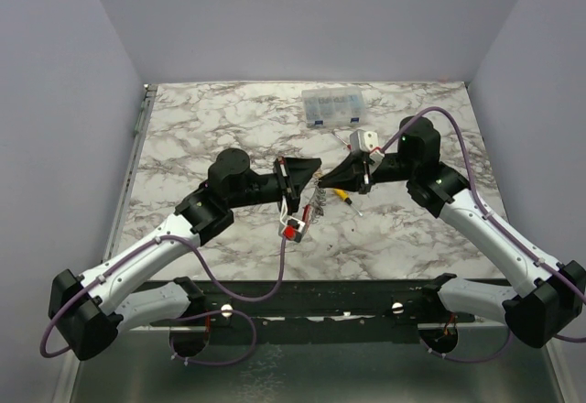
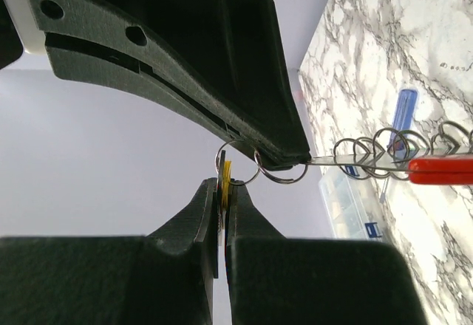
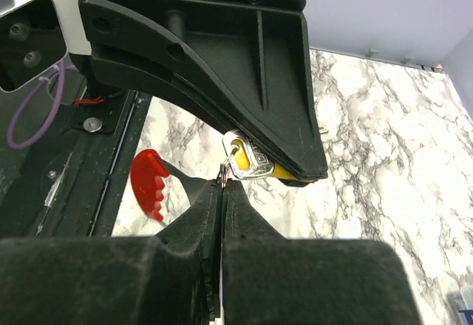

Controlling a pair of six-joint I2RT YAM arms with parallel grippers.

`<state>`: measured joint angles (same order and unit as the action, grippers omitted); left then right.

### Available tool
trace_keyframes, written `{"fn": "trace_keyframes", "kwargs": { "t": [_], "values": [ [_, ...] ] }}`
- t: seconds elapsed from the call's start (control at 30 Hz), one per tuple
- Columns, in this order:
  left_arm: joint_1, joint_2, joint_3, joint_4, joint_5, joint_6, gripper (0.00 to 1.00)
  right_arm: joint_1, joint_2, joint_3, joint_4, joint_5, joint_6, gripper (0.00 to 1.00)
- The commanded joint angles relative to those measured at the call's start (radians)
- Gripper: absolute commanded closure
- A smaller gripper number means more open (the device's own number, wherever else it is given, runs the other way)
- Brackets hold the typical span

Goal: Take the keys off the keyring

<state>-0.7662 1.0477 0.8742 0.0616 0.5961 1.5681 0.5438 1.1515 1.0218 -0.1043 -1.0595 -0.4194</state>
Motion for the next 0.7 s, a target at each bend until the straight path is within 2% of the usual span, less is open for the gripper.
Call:
{"fn": "trace_keyframes", "kwargs": {
  "t": [0.0, 0.17, 0.37, 0.67],
  "values": [
    [0.006, -0.060, -0.023, 0.025, -0.056, -0.043, 1.00, 0.006, -0.017, 0.012, -0.030, 0.044, 0.008, 0.99],
    [0.008, -0.093, -0.053, 0.015, -0.105, -0.071, 1.00, 0.004, -0.025, 0.013, -0.027, 0.043, 0.019, 0.99],
    [0.008, -0.119, -0.116, -0.005, -0.123, -0.039, 1.00, -0.001, -0.022, 0.022, 0.051, 0.019, 0.094, 0.99],
    [0.007, -0.098, -0.160, 0.017, -0.133, 0.002, 1.00, -0.001, -0.010, 0.048, 0.069, -0.019, 0.121, 0.99]
  ]
}}
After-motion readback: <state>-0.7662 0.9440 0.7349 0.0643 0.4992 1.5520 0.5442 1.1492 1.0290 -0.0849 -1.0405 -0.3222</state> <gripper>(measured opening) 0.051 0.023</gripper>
